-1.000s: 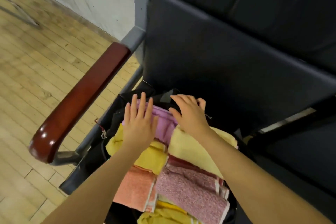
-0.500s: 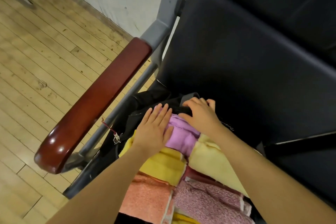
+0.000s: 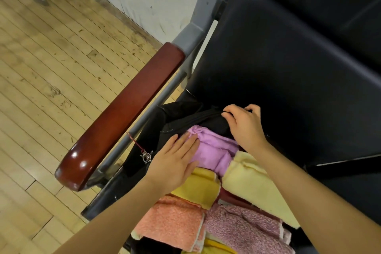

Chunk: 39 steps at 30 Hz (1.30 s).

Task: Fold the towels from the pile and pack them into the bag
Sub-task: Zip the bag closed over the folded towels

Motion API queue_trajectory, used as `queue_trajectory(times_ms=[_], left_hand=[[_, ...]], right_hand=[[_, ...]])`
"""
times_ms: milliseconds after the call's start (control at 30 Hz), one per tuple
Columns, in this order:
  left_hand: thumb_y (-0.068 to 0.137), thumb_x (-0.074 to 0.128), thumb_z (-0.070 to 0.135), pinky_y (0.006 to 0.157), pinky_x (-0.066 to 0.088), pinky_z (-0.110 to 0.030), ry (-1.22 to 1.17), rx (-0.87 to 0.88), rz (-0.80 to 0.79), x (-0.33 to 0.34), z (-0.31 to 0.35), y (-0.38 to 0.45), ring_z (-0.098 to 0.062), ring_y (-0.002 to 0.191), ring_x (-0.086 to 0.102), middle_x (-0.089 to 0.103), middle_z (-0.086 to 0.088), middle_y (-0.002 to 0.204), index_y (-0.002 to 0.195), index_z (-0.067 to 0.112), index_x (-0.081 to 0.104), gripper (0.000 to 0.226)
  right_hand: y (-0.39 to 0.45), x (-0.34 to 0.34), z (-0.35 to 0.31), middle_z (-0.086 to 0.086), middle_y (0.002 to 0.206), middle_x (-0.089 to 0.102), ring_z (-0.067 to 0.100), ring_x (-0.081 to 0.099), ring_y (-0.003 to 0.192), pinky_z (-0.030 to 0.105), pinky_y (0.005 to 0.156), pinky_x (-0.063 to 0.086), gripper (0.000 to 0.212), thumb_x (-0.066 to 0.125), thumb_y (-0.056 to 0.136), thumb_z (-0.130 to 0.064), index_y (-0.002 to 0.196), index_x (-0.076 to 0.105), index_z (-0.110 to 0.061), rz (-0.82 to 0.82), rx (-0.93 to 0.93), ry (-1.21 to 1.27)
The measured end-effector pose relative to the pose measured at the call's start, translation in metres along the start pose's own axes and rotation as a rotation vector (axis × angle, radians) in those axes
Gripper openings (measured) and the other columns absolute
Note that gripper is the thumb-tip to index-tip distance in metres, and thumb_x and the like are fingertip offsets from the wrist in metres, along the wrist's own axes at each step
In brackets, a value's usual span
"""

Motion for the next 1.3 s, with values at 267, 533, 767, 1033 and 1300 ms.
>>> queue_trajectory(times_ms=[267,533,767,1033,1300], left_hand=[[0.101,0.032,0.035,0.109,0.022,-0.039,0.077,0.051,0.338,0.003,0.000,-0.004,-0.024,0.126,0.041,0.047,-0.003,0.140,0.131,0.015,0.052,0.041],[0.094,0.047,0.033,0.096,0.037,-0.037,-0.287,-0.198,0.378,-0.026,-0.018,0.029,-0.026,0.110,0.058,0.064,-0.009,0.120,0.131,0.013,0.049,0.042],[0.095,0.055,0.030,0.075,0.045,-0.027,-0.672,-0.302,0.170,-0.052,-0.049,0.033,-0.015,0.085,0.059,0.065,0.002,0.100,0.113,0.016,0.060,0.023],[0.089,0.065,0.023,0.056,0.040,-0.007,-1.035,-0.398,0.028,-0.061,-0.058,0.046,0.005,0.056,0.052,0.060,0.008,0.067,0.085,0.014,0.063,0.010],[0.092,0.061,0.029,0.074,0.049,-0.019,-1.021,-0.470,-0.010,-0.056,-0.058,0.047,-0.004,0.078,0.059,0.064,0.006,0.084,0.097,0.015,0.066,0.016]], right_hand=[[0.009,-0.025,-0.005,-0.017,0.052,0.038,-0.014,0.028,0.072,0.024,0.078,0.015,0.017,0.053,0.098,-0.025,0.101,0.066,-0.014,-0.033,0.013,0.083],[-0.010,-0.030,-0.012,0.011,0.085,0.069,-0.023,0.024,0.081,0.029,0.091,0.026,0.019,0.051,0.098,-0.025,0.105,0.065,-0.014,-0.112,0.044,0.183],[-0.025,-0.011,-0.020,-0.003,0.095,0.066,0.014,0.055,0.083,0.026,0.078,0.015,0.019,0.054,0.092,-0.031,0.101,0.067,-0.019,0.083,-0.186,-0.040],[-0.060,0.012,-0.001,0.001,0.130,0.041,0.025,0.042,0.116,0.042,0.090,0.027,0.061,0.058,0.075,-0.054,0.125,0.045,-0.021,0.045,-0.497,-0.377],[-0.058,-0.003,0.001,0.005,0.111,0.065,0.021,0.049,0.105,0.037,0.085,0.026,0.031,0.053,0.085,-0.022,0.111,0.069,-0.017,0.160,-0.486,-0.310]])
Point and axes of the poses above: each hand's wrist, its own y-axis towards the middle knuckle, its own x-axis out of the palm, z = x × y, the point moved 1 cm from there along y, towards the middle knuckle
